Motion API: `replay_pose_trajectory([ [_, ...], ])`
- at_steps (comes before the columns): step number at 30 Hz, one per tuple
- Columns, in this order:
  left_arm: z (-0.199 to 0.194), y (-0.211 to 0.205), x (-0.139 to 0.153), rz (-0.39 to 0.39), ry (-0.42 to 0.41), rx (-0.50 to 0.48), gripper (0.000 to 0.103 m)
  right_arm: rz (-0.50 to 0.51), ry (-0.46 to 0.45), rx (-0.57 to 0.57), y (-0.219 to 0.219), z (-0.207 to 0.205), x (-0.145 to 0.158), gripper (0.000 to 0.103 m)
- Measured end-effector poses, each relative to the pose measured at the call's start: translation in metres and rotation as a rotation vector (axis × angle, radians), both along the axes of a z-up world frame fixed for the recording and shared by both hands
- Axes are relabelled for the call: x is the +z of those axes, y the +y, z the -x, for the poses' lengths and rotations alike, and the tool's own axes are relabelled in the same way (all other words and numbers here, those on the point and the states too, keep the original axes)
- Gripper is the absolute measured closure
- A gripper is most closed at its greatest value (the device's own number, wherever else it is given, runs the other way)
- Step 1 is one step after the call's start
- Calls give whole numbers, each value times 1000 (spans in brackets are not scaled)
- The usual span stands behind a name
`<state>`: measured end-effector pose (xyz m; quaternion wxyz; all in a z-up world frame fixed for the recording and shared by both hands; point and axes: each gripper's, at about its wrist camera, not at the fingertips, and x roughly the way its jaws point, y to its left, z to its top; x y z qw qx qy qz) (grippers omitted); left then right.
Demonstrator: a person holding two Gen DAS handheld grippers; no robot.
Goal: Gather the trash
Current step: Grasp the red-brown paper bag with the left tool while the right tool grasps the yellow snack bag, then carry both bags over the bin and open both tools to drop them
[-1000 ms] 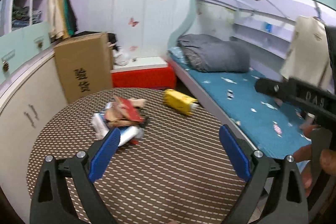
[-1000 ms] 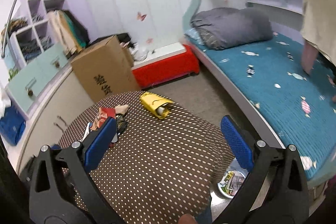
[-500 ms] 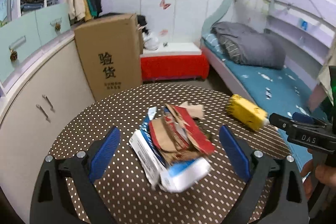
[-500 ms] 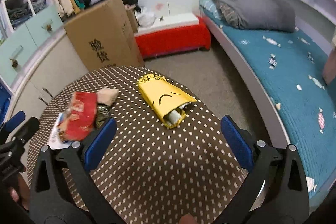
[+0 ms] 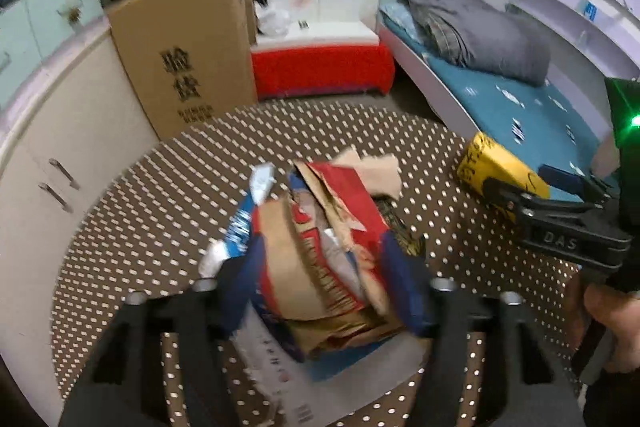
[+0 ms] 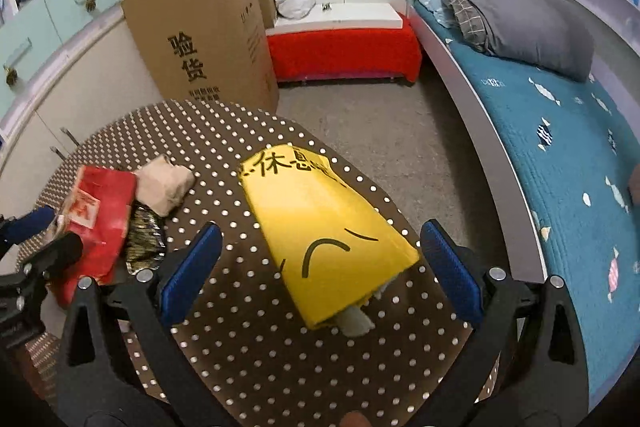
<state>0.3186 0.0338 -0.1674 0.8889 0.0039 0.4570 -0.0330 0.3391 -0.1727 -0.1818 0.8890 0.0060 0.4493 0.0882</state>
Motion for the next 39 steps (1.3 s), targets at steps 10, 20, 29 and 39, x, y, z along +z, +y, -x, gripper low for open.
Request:
replay_pose_trajectory([
  [10,18,8,8,83,-40,-46,80,-155,-22,-36,-23,32,8,56],
  [20,61,4,29,128,-112,-83,81,-231,-73,-77,-46,97,36,56],
  [29,97,-27,65,184,-205,-165,81,-233,-157,-132,-77,135,73,56],
  [39,127,-90,84,231,-233,-302,81,-275,-254,-194,-126,173,108,56],
])
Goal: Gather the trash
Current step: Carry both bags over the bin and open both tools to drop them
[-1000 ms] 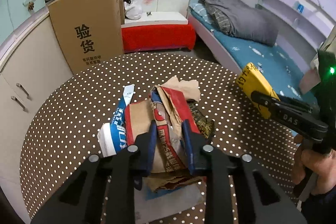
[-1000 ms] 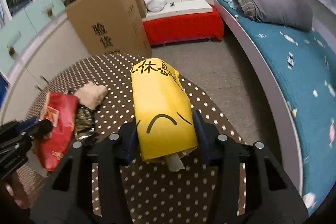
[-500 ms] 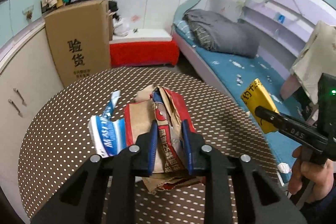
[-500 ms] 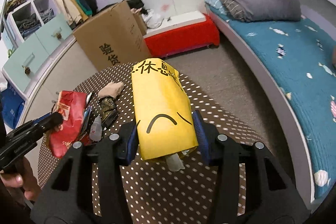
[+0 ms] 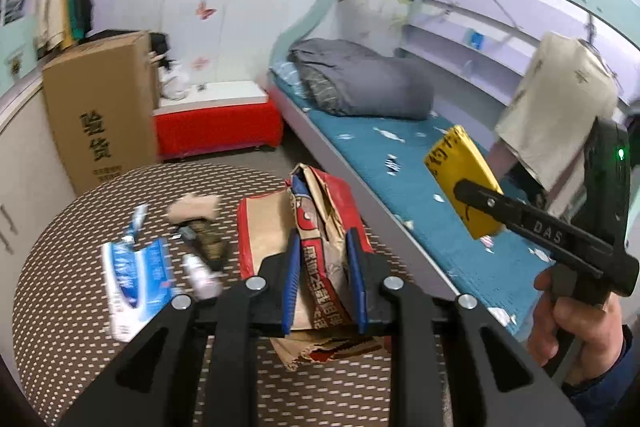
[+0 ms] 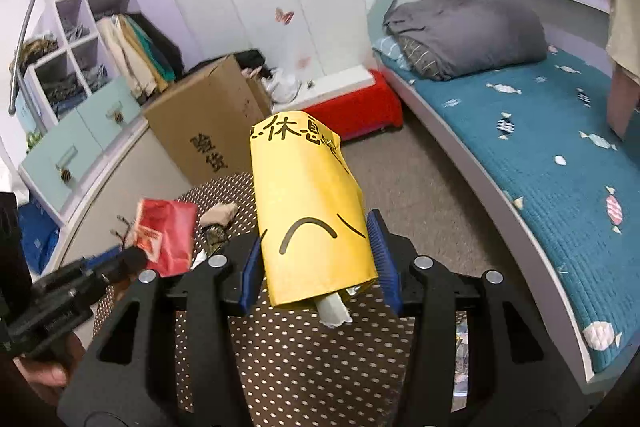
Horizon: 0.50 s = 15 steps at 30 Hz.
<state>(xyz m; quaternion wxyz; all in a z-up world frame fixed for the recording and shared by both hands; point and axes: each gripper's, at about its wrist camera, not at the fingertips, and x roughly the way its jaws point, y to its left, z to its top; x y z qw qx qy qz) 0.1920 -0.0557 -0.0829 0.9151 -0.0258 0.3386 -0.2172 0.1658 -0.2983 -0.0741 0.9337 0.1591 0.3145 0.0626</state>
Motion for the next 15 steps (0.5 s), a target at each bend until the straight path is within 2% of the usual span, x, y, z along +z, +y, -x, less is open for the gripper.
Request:
replay_pose_trajectory([
  [6,10,-60,1,4,0,-123,81,7,1,-101,-48,26,-1,56],
  [15,22,-149,-29,-38,59,-292,81,-11,119,-269,-131,49,-53,56],
])
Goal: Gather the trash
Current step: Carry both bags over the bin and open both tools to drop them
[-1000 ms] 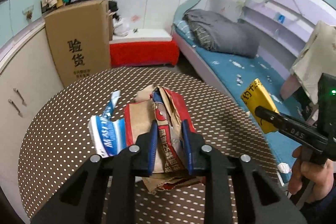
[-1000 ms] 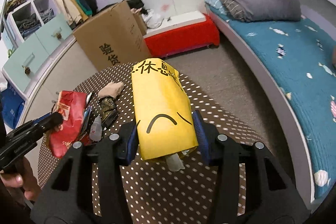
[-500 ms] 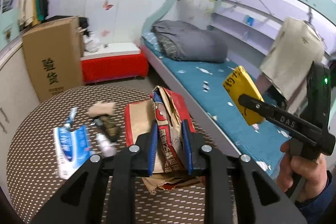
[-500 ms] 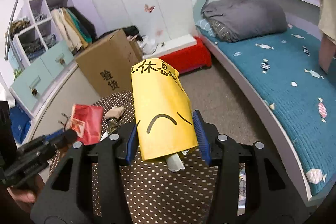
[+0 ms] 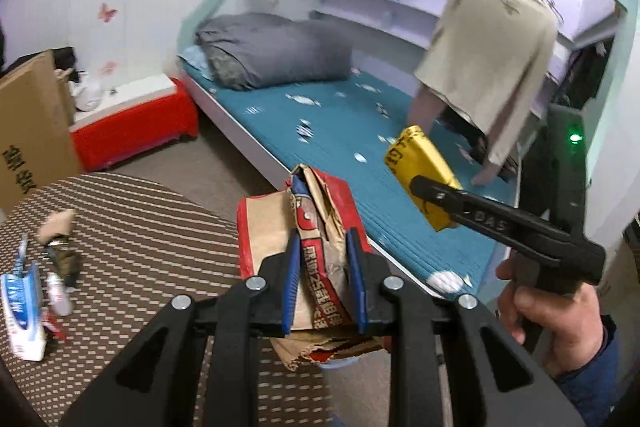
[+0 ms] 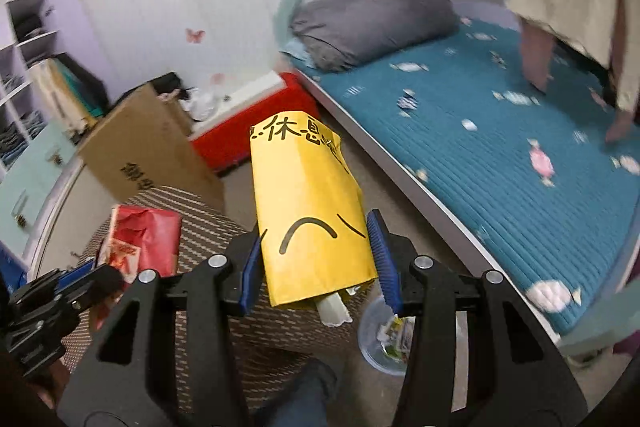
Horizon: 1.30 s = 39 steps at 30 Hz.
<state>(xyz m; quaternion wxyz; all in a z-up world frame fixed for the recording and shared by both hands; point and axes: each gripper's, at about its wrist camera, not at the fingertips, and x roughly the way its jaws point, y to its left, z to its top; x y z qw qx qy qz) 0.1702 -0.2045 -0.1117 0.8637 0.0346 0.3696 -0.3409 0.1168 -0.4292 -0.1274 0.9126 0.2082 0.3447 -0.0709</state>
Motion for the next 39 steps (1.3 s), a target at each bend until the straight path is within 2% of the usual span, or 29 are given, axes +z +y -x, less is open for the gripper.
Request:
replay_pose_trajectory([
  [10,-1,-81,-60,-129,96,-99,81,-101,167,-78,-50,4,-87,56],
  [14,-8,-111,-95,-217,145,-120,81,-139,229,-98,-62,1,-121,56],
  [17,-16,-125,-121,-260,202,-128,81,-173,265,-103,-69,-1,-145,55],
  [21,-24,-138,-140,-294,236,-137,81,-213,316,-112,-77,-6,-174,54],
  [23,-30,-145,-151,-323,250,-140,78,-238,334,-114,-81,-9,-185,50],
  [25,-35,-153,-161,-341,271,-142,57,-263,363,-125,-85,-12,-198,36],
  [26,-38,-155,-166,-358,280,-136,27,-272,383,-130,-86,-13,-204,20],
  [27,-40,-157,-168,-369,273,-121,18,-283,397,-133,-87,-14,-210,11],
  [32,-43,-154,-163,-356,261,-95,17,-292,423,-186,-91,-4,-220,7],
  [35,-42,-143,-152,-336,232,-73,14,-268,418,-206,-90,4,-213,6],
  [39,-37,-130,-137,-284,233,-54,14,-236,404,-205,-81,9,-196,6],
])
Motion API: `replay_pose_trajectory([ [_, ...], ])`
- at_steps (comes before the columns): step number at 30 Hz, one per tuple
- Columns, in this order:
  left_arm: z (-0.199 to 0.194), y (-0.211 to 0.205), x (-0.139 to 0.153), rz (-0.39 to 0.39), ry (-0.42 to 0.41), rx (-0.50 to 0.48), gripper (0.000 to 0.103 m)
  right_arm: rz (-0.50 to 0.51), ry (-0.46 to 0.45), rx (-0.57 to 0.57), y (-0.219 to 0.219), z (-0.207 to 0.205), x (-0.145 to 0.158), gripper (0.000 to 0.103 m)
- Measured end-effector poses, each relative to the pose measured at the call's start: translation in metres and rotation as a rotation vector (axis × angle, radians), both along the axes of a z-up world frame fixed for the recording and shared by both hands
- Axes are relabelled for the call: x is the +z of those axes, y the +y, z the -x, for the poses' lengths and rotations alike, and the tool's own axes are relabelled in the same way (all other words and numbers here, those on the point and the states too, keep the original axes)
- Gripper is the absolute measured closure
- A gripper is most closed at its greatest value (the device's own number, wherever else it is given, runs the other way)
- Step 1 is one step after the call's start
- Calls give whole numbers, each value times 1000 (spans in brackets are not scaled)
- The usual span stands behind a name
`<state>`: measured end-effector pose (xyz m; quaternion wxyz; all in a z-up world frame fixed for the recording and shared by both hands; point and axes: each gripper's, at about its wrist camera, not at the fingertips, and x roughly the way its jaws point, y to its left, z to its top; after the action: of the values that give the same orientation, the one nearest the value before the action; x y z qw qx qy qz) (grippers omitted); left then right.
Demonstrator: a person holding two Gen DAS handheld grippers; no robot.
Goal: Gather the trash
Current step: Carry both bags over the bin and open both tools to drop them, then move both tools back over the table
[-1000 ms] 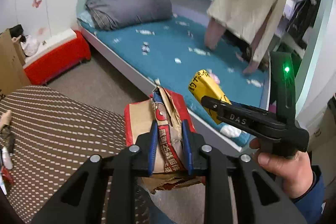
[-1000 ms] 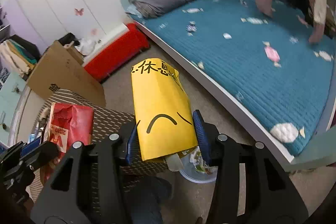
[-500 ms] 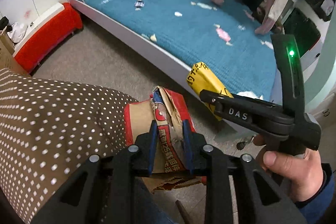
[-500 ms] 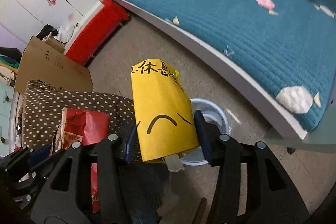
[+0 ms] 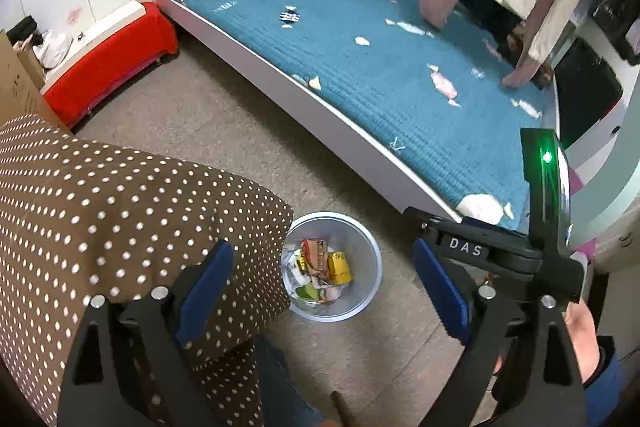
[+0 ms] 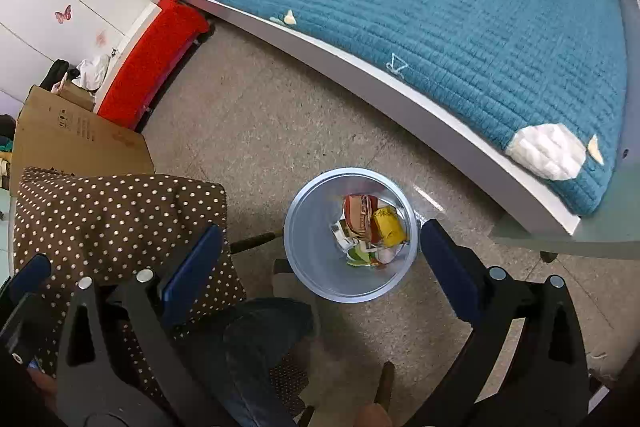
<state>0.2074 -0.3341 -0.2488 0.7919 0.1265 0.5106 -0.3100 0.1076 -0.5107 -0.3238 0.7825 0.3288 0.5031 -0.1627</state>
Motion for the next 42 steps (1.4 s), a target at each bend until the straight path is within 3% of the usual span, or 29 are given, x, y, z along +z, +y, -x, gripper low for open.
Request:
replay_pose_trajectory([
  [11,24,36,47,65,-82,26,13,126,-114,18,26,4,83,6],
  [17,37,70,92,135,-193,60,13,209,-201,77,55,-3,139,6],
  [23,42,108,126,156,-289,111,13,253,-286,147,93,-13,184,6],
  [34,40,207,165,127,-412,316,13,270,-420,284,184,-37,231,6],
  [42,36,291,160,111,-421,502,11,260,-475,424,254,-56,244,6],
])
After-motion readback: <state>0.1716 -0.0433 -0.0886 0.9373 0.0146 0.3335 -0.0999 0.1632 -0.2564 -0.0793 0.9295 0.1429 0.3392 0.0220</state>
